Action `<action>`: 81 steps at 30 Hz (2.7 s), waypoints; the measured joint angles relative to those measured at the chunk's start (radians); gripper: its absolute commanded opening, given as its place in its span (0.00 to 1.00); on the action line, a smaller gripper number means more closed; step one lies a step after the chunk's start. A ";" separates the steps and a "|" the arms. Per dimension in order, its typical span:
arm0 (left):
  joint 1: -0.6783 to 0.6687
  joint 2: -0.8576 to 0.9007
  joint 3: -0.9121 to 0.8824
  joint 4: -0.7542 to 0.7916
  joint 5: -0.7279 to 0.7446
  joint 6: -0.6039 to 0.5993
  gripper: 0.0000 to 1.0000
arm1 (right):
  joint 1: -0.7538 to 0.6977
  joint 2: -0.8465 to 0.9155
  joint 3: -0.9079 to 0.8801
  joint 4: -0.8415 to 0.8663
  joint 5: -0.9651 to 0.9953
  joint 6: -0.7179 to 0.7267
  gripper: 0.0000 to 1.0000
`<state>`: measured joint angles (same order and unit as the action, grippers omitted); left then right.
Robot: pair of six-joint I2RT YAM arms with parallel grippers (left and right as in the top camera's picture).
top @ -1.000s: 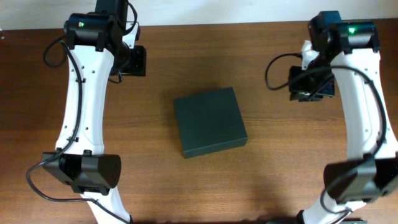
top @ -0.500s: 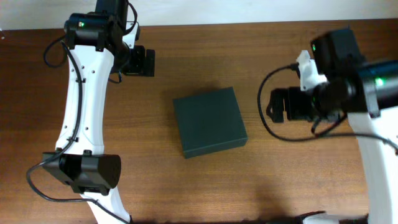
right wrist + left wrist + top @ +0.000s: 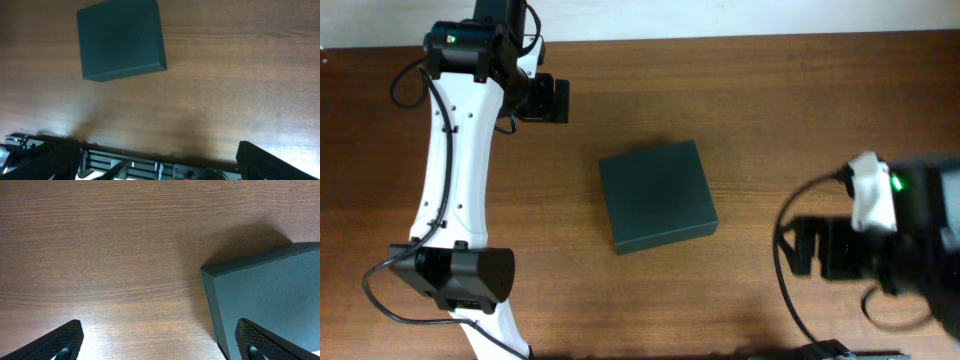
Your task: Pack container
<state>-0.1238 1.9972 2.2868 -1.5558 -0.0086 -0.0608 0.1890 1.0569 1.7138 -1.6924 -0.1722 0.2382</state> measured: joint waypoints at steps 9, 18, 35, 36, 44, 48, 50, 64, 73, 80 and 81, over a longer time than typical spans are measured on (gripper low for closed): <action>0.000 0.000 0.000 0.000 0.000 0.000 0.99 | 0.000 -0.121 -0.016 0.000 0.006 0.002 0.99; 0.000 0.000 0.000 0.000 0.000 0.000 0.99 | 0.000 -0.120 -0.017 0.000 0.006 0.003 0.99; 0.000 0.000 0.000 0.000 0.000 0.000 0.99 | -0.188 -0.373 -0.093 0.271 0.017 -0.024 0.99; 0.000 0.000 0.000 -0.001 0.000 0.000 0.99 | -0.200 -0.411 -0.128 0.323 0.017 -0.040 0.99; 0.000 0.000 0.000 0.000 0.000 0.000 0.99 | -0.229 -0.650 -0.559 0.810 0.017 -0.177 0.99; 0.000 0.000 0.000 0.000 0.000 0.000 0.99 | -0.229 -0.717 -0.779 1.119 0.017 -0.194 0.99; 0.000 0.000 0.000 0.000 0.000 0.000 0.99 | -0.229 -0.750 -0.906 1.265 0.017 -0.194 0.99; 0.000 0.000 0.000 0.000 0.000 0.000 0.99 | -0.229 -1.009 -1.368 1.641 0.017 -0.197 0.99; 0.000 0.000 0.000 0.000 0.000 0.000 0.99 | -0.229 -1.041 -1.411 1.662 0.017 -0.198 0.99; 0.000 0.000 0.000 0.000 0.000 0.000 0.99 | -0.229 -1.041 -1.512 1.663 0.017 -0.198 0.99; 0.000 0.000 0.000 0.000 0.000 0.000 0.99 | -0.229 -1.041 -1.531 1.663 0.017 -0.198 0.99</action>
<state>-0.1238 1.9972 2.2868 -1.5562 -0.0086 -0.0612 -0.0399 0.0158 0.1825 -0.0292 -0.1555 0.0406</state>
